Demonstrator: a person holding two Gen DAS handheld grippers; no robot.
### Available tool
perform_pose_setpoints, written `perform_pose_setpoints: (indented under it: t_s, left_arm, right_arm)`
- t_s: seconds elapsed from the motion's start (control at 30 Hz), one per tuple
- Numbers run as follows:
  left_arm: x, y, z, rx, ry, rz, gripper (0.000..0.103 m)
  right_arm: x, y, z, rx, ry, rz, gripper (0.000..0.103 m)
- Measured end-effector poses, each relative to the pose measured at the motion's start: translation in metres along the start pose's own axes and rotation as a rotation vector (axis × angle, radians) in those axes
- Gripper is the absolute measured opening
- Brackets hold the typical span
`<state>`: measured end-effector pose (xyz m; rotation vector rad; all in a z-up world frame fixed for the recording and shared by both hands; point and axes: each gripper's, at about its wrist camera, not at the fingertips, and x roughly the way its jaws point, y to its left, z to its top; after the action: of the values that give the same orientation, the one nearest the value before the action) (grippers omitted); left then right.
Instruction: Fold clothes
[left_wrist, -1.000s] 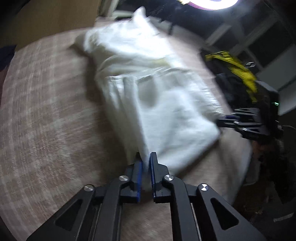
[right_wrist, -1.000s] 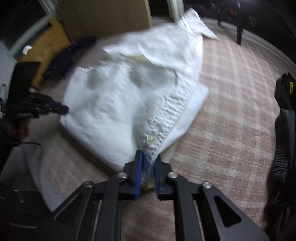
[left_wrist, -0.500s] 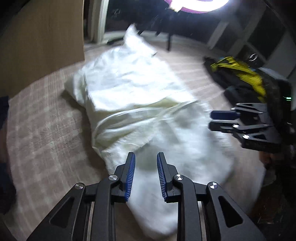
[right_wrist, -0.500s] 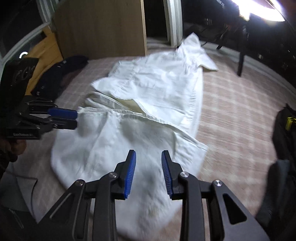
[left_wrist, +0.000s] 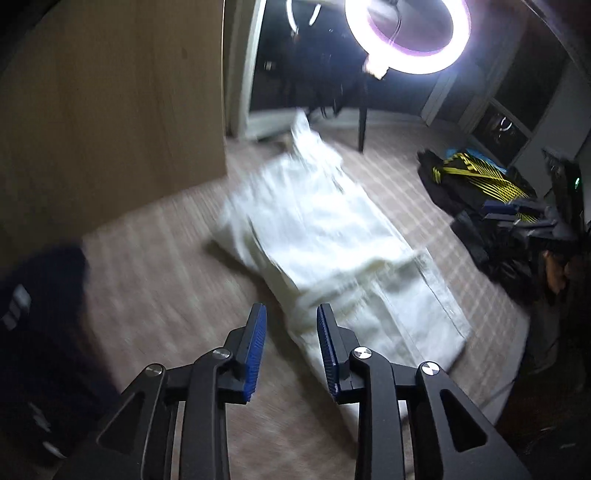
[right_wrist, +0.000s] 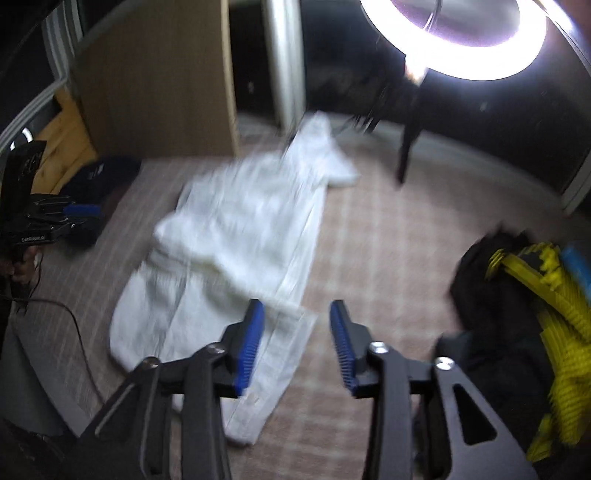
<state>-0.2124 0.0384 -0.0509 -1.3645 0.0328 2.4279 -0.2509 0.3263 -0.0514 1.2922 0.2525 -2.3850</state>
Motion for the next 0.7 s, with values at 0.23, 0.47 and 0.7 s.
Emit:
perform_pose_setpoints:
  t_s: [0.23,0.47,0.7]
  left_arm:
    - [0.043,0.034,0.037,-0.073,0.065,0.017,0.037]
    - [0.116,0.048,0.058,-0.088,0.162,0.007,0.041]
    - [0.157,0.058,0.063,-0.054,0.202,0.008,0.041]
  right_arm:
    - [0.038,-0.020,0.069,0.046,-0.072,0.036,0.049]
    - [0.141,-0.031,0.132,0.033,-0.031,0.074,0.059]
    - [0.245,-0.028,0.168,-0.060,0.033,0.071,0.059]
